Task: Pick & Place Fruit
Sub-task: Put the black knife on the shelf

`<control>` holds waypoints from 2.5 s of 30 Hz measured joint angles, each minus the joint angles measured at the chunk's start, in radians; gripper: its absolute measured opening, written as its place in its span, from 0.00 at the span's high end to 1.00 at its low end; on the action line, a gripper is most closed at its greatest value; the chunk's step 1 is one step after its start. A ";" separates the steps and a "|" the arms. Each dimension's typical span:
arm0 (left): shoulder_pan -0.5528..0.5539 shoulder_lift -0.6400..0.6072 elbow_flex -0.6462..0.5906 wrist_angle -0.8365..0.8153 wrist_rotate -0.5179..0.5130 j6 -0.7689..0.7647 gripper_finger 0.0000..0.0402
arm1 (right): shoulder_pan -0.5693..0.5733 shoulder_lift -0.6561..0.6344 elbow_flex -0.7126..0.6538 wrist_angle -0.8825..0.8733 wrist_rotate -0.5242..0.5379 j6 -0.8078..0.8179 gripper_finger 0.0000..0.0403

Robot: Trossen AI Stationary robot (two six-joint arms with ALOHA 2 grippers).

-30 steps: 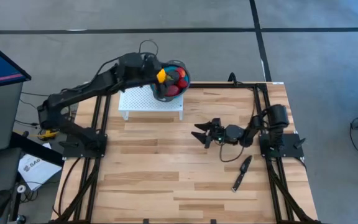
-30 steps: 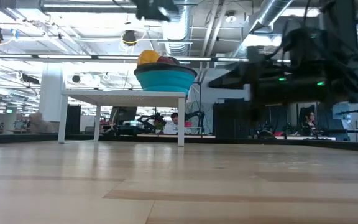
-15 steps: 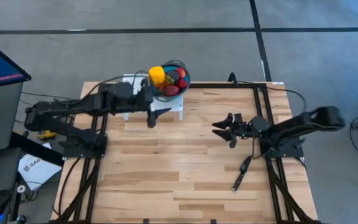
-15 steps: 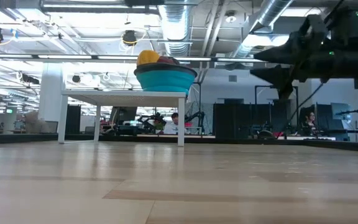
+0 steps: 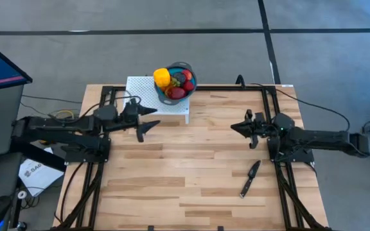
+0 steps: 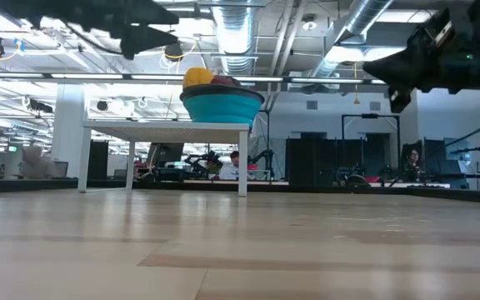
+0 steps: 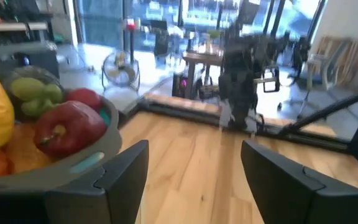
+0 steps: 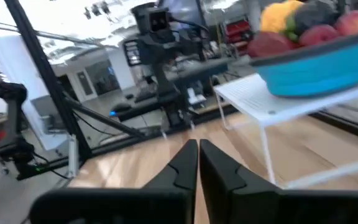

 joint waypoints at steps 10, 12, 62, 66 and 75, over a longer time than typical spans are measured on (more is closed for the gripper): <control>0.001 -0.271 -0.239 0.067 0.002 -0.004 0.45 | 0.014 -0.498 -0.001 -0.421 0.072 -0.031 0.99; 0.001 -0.317 -0.272 0.068 0.002 -0.014 0.47 | 0.013 -0.509 0.003 -0.454 0.086 -0.033 1.00; 0.005 -0.485 -0.408 0.100 0.049 -0.023 0.60 | 0.849 0.810 0.776 -1.399 0.083 1.273 0.62; 0.005 -0.485 -0.408 0.102 0.048 -0.025 0.60 | 0.988 0.835 0.776 -1.394 0.146 1.611 0.45; 0.005 -0.485 -0.408 0.107 0.049 -0.025 0.61 | 1.104 1.023 0.776 -1.389 0.239 1.931 0.41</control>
